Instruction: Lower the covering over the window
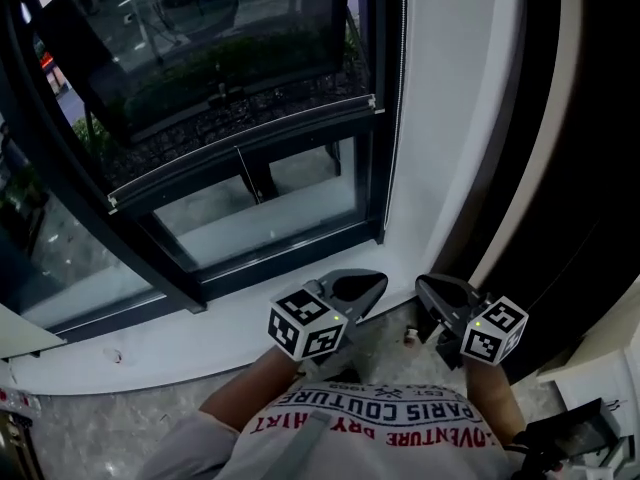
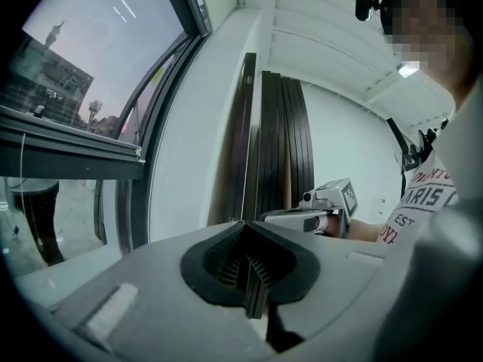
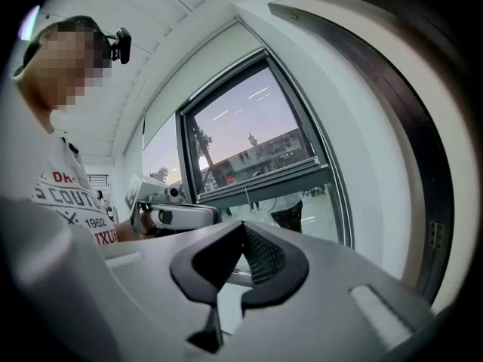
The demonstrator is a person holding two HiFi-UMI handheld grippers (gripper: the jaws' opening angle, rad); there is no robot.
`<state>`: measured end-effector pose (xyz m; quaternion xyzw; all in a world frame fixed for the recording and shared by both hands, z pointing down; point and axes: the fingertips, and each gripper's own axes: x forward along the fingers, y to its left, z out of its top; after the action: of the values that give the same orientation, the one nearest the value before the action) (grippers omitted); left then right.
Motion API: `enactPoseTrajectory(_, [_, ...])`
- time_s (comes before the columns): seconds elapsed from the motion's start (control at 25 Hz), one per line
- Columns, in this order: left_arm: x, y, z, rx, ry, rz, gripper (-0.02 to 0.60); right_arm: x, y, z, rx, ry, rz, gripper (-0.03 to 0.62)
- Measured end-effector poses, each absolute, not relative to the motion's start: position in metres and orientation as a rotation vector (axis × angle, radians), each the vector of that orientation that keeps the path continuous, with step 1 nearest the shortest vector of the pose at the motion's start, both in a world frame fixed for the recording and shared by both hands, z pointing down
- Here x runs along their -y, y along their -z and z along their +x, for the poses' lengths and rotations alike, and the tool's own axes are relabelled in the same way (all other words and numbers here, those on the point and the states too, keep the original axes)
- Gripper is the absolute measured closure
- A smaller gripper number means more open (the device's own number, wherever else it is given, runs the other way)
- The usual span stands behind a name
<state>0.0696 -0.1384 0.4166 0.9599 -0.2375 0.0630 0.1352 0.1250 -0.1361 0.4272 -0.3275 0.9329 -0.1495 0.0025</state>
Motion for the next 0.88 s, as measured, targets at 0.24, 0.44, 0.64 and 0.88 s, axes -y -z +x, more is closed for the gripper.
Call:
enactPoseTrajectory(0.24, [0.204,-0.426,0.047,0.659,-0.183,2.761,0.58,0.204,-0.433,0.105,-2.914,0.488,-1.071,0.591])
enactPoseTrajectory(0.44, [0.259,-0.415,0.028,0.637,-0.162,2.791,0.58,0.254,-0.421,0.085,-2.905,0.43,-1.11,0.591])
enactPoseTrajectory(0.64, [0.301,-0.418,0.011,0.654,-0.176,2.808,0.58,0.283,-0.419,0.08,-2.87,0.397,-1.184,0.591])
enactPoseTrajectory(0.88, [0.315,-0.418,0.017,0.595,-0.164,2.822,0.58,0.306,-0.423,0.079,-2.845,0.37,-1.254,0.591])
